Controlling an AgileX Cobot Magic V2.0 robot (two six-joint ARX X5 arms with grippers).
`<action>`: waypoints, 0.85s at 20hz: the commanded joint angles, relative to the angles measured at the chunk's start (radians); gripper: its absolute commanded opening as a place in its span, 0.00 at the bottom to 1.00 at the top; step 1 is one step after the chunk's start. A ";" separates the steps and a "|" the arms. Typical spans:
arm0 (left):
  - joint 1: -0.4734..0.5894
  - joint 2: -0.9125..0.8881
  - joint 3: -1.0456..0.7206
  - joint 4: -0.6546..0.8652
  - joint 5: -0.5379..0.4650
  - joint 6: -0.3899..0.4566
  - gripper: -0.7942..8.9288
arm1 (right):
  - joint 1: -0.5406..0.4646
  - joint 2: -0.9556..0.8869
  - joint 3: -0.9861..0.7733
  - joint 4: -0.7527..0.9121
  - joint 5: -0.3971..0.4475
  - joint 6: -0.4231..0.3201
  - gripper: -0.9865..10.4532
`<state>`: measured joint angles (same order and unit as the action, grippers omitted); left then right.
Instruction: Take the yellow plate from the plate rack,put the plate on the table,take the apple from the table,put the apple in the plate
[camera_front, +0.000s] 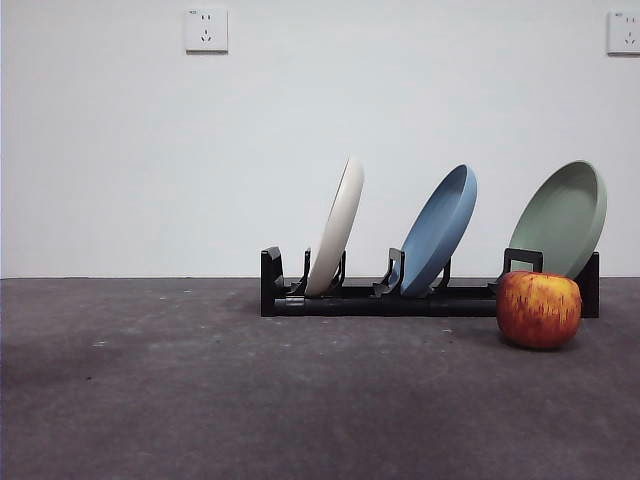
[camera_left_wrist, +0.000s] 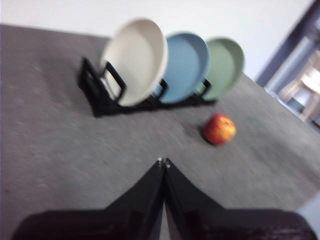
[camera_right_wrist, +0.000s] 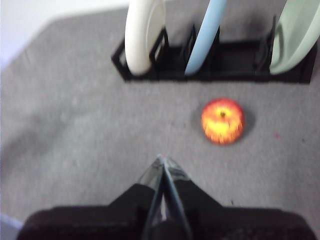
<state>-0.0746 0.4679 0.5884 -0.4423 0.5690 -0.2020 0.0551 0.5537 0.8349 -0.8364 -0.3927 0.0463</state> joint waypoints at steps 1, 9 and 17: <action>0.002 0.047 0.046 -0.051 0.077 0.085 0.07 | 0.008 0.061 0.076 -0.119 -0.003 -0.129 0.08; 0.002 0.132 0.155 -0.268 0.196 0.237 0.07 | 0.021 0.134 0.153 -0.342 -0.001 -0.220 0.08; 0.002 0.132 0.155 -0.266 0.191 0.225 0.65 | 0.020 0.134 0.153 -0.341 0.002 -0.174 0.68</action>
<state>-0.0746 0.6003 0.7406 -0.7116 0.7593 0.0151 0.0727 0.6872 0.9840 -1.1816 -0.3908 -0.1448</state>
